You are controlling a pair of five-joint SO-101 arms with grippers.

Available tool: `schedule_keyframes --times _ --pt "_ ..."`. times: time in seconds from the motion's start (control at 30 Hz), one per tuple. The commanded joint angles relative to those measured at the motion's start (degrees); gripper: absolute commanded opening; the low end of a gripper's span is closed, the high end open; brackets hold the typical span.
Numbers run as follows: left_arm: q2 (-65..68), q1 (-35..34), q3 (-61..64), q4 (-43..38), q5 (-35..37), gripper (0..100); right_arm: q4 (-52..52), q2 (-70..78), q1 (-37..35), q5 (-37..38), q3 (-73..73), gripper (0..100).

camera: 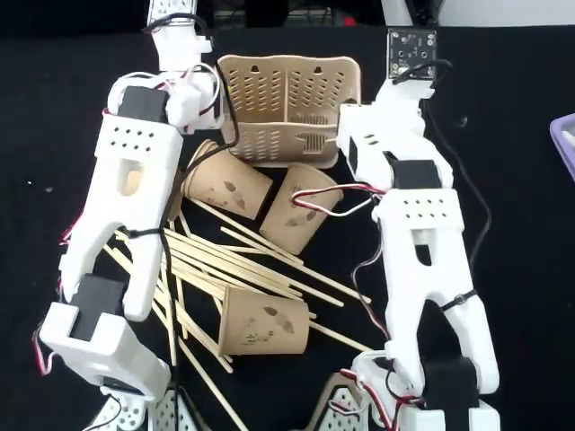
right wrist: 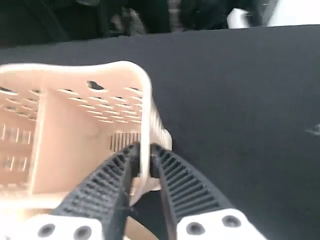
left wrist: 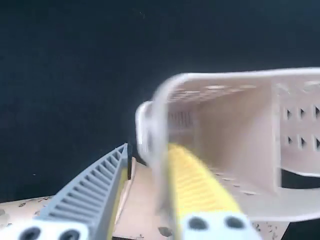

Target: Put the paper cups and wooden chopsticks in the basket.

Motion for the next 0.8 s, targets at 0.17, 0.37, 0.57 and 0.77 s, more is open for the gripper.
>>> schedule_keyframes --times 0.17,0.37,0.57,0.77 --pt "-1.3 -1.0 -7.0 9.9 0.1 3 -0.2 3.6 -0.6 0.1 -1.5 1.1" --pt "-0.6 -5.4 -16.7 20.9 -0.2 3 11.1 2.2 -0.6 0.1 -6.2 1.1" --pt "-0.7 -6.5 -16.5 28.0 -4.1 3 18.8 1.2 -3.7 0.1 -6.5 1.1" --pt "-1.2 -8.3 -17.4 24.8 -4.2 3 18.2 -2.0 -4.0 0.2 -7.3 1.1"
